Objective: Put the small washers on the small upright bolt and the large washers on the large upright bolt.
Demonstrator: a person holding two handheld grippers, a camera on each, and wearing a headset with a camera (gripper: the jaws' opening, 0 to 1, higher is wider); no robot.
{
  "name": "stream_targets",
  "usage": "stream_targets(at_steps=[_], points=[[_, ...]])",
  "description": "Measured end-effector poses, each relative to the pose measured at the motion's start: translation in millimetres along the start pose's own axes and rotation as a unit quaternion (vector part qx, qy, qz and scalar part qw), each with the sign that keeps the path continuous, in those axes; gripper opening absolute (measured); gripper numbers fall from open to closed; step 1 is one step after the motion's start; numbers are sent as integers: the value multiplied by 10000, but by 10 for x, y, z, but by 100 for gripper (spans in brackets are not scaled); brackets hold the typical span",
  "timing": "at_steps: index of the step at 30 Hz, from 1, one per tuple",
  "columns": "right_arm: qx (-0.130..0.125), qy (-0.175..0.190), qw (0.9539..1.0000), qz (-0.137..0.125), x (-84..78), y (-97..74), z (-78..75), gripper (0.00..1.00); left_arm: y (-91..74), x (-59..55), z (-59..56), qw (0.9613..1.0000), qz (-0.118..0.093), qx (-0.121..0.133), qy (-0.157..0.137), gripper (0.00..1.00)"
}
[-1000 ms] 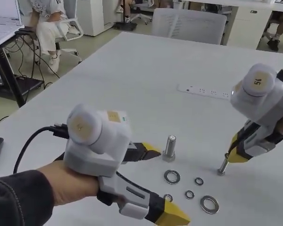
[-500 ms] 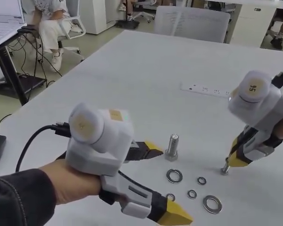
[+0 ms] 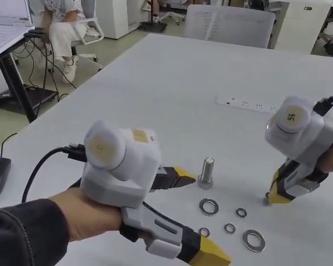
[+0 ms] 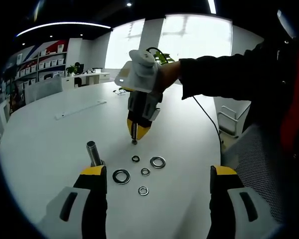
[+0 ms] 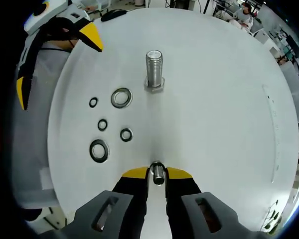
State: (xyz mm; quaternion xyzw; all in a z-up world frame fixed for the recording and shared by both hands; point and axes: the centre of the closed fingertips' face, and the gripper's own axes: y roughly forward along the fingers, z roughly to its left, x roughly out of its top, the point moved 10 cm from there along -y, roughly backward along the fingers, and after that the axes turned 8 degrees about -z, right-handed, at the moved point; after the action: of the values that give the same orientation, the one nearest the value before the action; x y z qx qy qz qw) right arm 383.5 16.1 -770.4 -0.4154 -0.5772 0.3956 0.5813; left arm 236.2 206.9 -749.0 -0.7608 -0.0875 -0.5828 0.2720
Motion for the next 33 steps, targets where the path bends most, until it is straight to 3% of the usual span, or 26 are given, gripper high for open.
stream_targets(at_steps=[21,33], points=[[-20,-75,9999,67,24,65,45,14,-10,-8,0,10000,-21,-11,0,85],[-42,11,10000,-9,-19,31,59,22,-7,-10,-5,10000,-16,-25,14,85]])
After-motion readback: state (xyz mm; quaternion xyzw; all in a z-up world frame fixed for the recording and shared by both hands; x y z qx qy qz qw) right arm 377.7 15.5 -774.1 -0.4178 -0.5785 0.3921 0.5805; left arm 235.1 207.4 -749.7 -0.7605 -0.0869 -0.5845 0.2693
